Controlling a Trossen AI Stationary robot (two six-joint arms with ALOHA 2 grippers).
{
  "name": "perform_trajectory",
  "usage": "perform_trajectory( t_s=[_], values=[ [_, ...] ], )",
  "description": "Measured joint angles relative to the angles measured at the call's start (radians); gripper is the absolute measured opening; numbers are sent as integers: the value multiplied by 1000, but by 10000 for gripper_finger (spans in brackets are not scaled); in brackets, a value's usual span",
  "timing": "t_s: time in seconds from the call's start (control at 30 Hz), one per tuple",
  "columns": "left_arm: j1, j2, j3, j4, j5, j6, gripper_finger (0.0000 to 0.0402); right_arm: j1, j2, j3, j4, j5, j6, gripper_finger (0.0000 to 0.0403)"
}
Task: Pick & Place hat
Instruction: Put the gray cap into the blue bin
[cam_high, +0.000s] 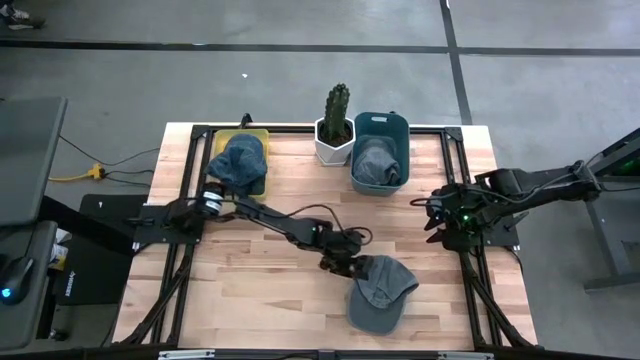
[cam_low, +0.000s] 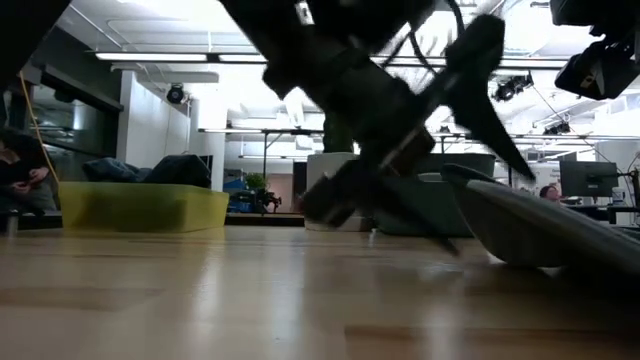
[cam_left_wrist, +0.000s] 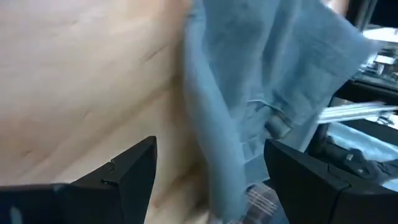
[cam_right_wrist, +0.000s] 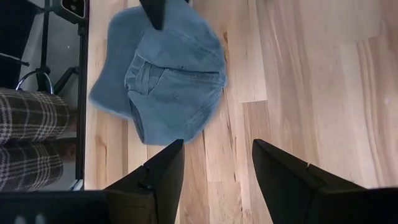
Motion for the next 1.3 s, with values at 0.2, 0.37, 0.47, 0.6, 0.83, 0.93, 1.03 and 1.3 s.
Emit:
perform_trajectory(
  t_s=[0.2,0.37,0.47,0.6,0.83,0.93,1.03,1.3],
  values=[
    [-1,35,66,17,43,-1,273,0,1,0,9,0,13,184],
    [0,34,73,-14,42,0,273,0,0,0,13,3,15,184],
    [0,35,71,-38,60,-1,268,0,0,0,14,4,16,184],
    [-5,34,72,-32,129,-3,231,0,0,0,15,5,16,184],
    [-7,34,71,-93,102,22,90,0,0,0,18,6,24,184],
    [-6,34,71,-80,94,31,18,0,0,0,21,6,27,184],
    [-6,34,71,-65,92,45,13,0,0,0,26,7,39,184],
    [-6,34,71,-66,59,85,2,0,0,0,32,5,46,184]
  ],
)
